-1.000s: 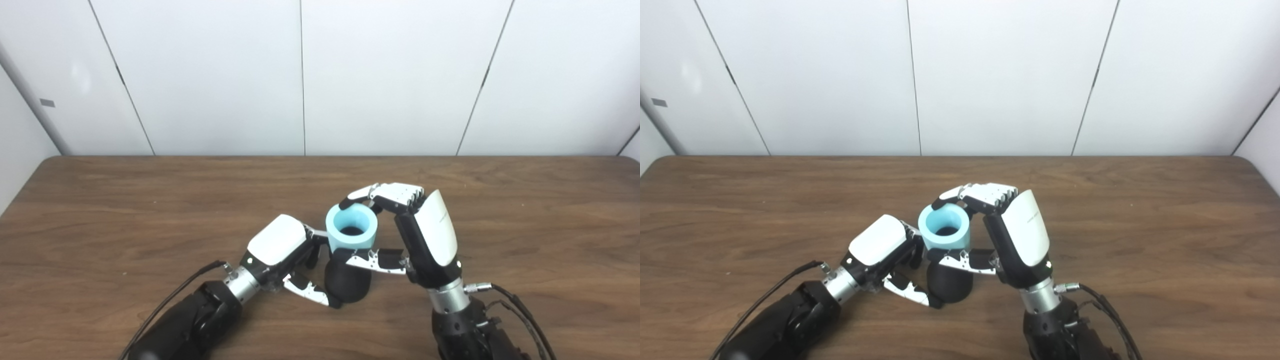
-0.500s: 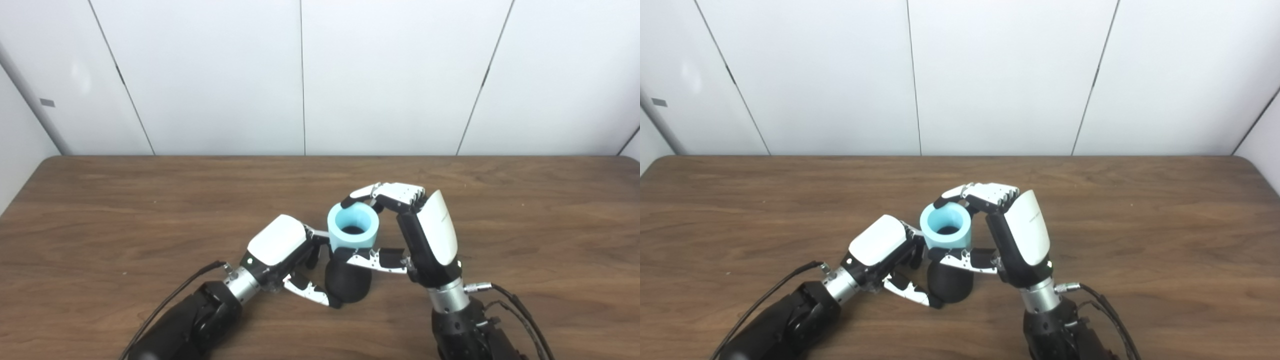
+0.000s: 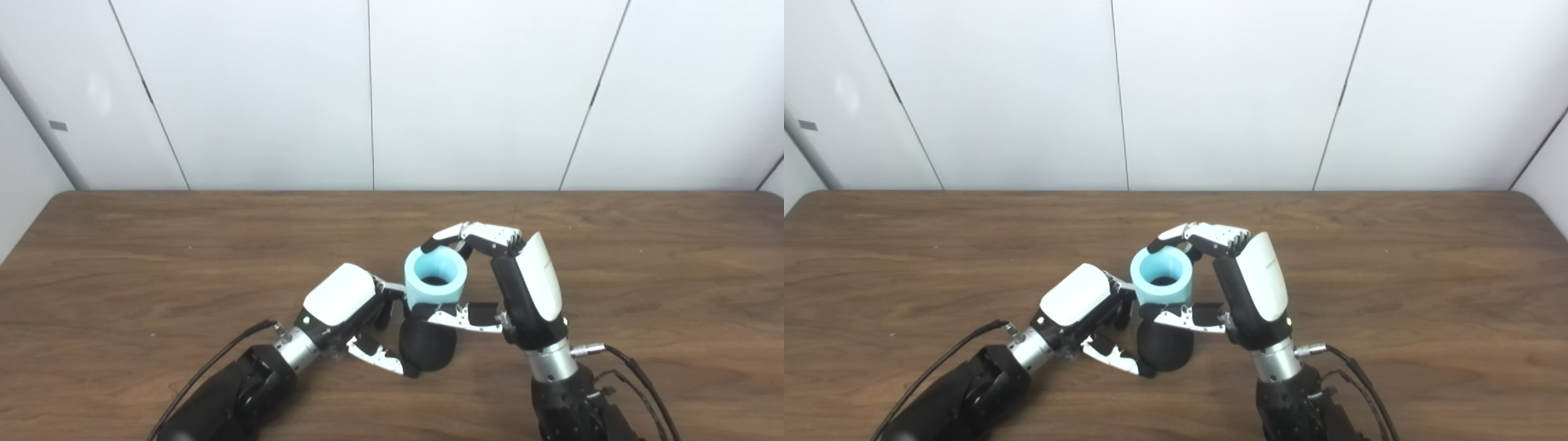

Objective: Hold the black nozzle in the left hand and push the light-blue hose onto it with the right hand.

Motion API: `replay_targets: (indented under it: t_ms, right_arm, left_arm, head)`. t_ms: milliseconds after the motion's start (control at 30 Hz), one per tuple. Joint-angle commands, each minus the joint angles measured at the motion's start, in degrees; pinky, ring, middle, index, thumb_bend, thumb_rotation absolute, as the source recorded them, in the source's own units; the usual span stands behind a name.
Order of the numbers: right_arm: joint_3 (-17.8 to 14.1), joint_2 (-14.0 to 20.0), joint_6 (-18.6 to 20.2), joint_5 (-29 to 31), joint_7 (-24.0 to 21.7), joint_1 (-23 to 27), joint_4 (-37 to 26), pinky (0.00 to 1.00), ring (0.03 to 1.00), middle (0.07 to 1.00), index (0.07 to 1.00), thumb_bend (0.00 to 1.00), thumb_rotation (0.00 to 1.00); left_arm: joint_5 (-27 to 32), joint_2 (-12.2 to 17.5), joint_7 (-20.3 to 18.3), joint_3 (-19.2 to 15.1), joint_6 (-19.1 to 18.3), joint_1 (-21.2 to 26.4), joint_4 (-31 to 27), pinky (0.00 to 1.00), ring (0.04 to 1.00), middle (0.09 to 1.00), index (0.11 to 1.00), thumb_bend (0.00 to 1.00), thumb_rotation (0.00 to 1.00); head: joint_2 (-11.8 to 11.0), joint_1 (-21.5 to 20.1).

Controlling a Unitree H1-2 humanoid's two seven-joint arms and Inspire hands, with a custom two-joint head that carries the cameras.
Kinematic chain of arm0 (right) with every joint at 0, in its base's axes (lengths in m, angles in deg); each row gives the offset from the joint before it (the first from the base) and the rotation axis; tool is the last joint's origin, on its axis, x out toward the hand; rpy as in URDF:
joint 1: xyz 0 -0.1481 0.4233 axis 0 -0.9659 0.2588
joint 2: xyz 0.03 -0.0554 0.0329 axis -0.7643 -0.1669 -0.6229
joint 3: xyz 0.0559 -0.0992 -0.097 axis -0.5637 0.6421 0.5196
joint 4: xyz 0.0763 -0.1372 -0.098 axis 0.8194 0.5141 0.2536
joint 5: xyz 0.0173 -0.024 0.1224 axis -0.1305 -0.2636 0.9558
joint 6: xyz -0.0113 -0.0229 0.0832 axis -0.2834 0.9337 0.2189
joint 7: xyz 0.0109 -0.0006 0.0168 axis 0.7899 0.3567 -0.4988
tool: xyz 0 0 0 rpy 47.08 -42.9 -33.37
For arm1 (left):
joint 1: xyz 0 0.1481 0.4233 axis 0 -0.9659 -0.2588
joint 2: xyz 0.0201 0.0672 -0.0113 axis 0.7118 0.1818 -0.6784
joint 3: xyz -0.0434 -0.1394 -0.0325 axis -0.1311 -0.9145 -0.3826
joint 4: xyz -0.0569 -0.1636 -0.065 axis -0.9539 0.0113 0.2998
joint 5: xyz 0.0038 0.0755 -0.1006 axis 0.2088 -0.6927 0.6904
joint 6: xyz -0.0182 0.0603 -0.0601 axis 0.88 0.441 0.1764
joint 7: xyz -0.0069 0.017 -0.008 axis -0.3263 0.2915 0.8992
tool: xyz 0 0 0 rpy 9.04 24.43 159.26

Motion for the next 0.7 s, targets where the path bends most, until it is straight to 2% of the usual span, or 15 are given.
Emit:
replay_targets:
  t_ms: [0,400,667]
  right_arm:
    - [-0.53,0.52,0.33,-0.71,-0.84,-0.54,1.83,0.30,0.403,0.470,0.509,0.52,0.00]
    - [-0.18,0.72,-0.96,-0.67,0.43,-0.19,2.55,0.30,0.405,0.468,0.509,0.52,0.00]
    - [-0.09,0.82,-0.19,-0.37,-0.47,-0.20,2.27,0.30,0.405,0.473,0.521,0.52,0.00]
  left_arm:
    - [-1.30,-1.60,-2.27,3.11,0.84,-5.76,2.52,0.12,0.167,0.471,0.480,0.53,0.00]
    - [-1.23,-1.57,-2.18,3.10,0.92,-5.79,2.61,0.12,0.176,0.471,0.480,0.53,0.00]
    - [-1.33,-1.58,-2.09,3.13,0.92,-5.79,2.64,0.12,0.170,0.471,0.480,0.53,0.00]
  head:
    - [0.07,-0.09]
    - [0.03,-0.11]
    - [0.00,-0.18]
